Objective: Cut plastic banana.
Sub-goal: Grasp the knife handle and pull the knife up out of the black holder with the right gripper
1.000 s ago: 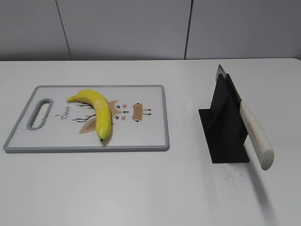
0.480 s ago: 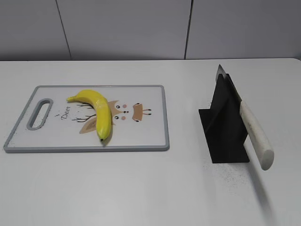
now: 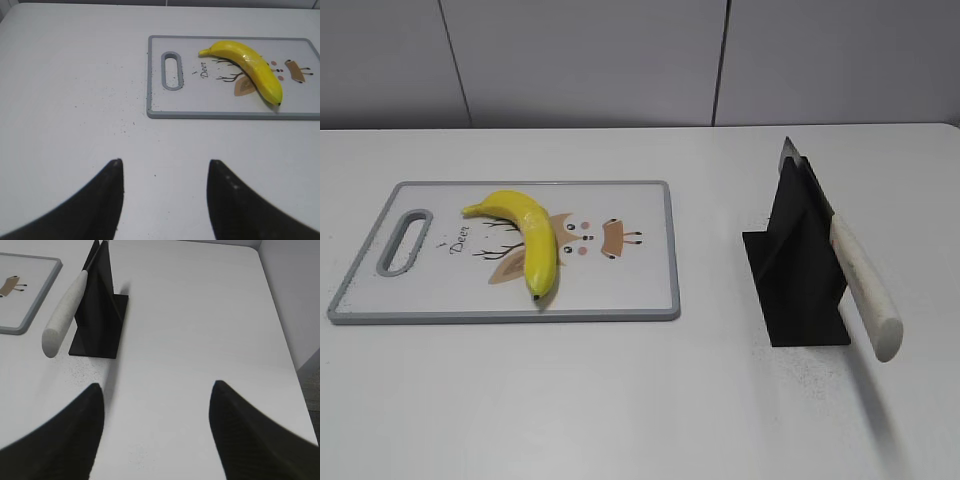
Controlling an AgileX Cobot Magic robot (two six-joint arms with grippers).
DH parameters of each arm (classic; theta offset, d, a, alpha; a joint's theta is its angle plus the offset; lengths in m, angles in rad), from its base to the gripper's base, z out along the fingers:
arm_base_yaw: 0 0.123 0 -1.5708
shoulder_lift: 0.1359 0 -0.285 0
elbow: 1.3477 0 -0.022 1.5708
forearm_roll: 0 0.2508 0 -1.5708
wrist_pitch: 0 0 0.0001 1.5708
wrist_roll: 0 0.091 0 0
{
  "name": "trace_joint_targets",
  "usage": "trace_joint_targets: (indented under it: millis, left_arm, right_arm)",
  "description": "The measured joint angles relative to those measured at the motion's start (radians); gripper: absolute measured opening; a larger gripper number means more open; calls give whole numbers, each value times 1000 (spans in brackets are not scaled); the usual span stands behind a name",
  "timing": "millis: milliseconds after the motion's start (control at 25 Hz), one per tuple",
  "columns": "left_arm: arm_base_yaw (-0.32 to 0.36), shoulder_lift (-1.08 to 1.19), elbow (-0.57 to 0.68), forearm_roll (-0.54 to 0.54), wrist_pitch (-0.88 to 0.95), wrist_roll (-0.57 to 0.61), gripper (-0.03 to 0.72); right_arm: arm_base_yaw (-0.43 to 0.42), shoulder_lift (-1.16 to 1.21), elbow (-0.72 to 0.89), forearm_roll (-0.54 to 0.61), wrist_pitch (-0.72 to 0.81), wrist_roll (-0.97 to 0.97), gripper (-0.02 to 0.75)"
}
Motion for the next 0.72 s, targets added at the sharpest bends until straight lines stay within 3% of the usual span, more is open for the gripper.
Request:
trace_joint_targets:
  millis: [720]
  left_arm:
    - [0,0,0,0,0,0,526]
  right_arm:
    - [0,0,0,0,0,0,500]
